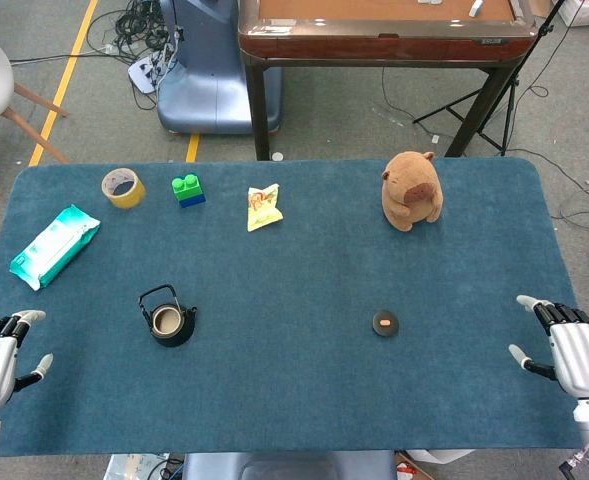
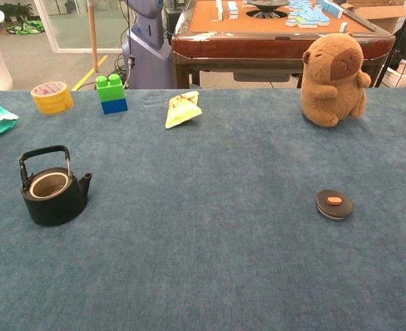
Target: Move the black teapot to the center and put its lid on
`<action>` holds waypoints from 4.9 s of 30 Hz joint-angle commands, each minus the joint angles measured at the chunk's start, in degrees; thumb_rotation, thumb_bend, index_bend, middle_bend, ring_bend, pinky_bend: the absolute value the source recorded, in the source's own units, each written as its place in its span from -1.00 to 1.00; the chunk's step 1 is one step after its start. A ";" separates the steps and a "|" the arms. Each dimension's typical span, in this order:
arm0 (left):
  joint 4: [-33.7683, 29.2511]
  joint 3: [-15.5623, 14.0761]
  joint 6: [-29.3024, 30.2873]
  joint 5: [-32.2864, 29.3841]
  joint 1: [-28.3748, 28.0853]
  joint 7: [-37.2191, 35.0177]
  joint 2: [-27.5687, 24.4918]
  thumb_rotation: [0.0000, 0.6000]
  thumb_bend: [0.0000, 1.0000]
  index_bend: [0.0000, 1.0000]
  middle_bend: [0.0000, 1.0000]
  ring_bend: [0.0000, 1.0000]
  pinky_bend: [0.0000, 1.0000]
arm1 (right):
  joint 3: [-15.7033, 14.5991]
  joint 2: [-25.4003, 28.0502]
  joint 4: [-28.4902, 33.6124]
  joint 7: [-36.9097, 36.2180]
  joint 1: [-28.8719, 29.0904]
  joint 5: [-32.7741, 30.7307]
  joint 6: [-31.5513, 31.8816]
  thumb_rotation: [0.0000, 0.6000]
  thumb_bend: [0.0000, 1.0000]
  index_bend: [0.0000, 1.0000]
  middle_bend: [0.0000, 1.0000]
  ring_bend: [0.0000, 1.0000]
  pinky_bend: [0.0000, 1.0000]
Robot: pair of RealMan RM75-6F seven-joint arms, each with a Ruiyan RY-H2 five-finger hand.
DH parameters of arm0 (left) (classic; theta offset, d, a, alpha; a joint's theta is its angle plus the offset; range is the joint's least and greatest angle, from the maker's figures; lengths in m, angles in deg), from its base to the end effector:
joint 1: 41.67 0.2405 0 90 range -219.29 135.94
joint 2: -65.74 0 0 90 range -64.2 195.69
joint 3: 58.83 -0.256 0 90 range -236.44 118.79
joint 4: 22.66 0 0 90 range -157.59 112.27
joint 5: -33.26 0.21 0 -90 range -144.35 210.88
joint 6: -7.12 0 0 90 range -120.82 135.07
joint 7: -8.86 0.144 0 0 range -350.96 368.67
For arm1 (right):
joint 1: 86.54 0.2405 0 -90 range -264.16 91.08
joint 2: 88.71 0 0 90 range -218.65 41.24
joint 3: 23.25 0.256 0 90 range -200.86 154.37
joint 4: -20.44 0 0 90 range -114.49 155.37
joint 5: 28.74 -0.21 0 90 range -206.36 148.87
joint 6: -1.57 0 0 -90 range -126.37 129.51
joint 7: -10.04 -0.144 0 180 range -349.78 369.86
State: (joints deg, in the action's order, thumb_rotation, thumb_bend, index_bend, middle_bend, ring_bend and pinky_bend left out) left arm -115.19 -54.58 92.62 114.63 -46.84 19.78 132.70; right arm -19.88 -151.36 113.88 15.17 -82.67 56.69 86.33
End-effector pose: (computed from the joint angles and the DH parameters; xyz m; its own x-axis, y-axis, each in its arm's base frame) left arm -0.3134 0.1870 0.1512 0.5103 -0.0148 0.8599 0.8586 0.0660 -0.5084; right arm -0.3130 -0.1774 0.1665 0.4802 -0.0067 0.8771 -0.8770 0.0137 0.4803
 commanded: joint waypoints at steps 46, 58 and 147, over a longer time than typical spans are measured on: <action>3.00 9.13 -36.08 -19.35 -26.08 -6.27 -1.99 1.00 -0.51 -0.22 -0.46 -0.51 -0.57 | 5.12 3.05 2.38 6.36 0.85 -3.90 3.73 1.00 -0.68 -0.46 -0.29 -0.35 -0.28; 5.63 7.35 -39.54 -29.58 -31.93 3.30 1.49 1.00 -0.51 -0.16 -0.46 -0.52 -0.57 | 4.68 3.08 1.60 4.66 0.51 -4.22 3.22 1.00 -0.68 -0.46 -0.29 -0.35 -0.28; -1.25 5.75 -36.53 -26.91 -37.00 -3.55 1.10 1.00 0.06 0.34 -0.38 -0.49 -0.57 | 4.52 4.01 1.19 2.21 -1.86 -2.95 5.62 1.00 -0.68 -0.46 -0.29 -0.35 -0.28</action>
State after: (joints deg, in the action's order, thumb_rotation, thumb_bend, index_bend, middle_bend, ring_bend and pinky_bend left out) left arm -115.58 -49.42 55.65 86.59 -84.15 17.09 134.56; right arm -15.37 -147.36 115.05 17.37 -84.52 53.73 91.93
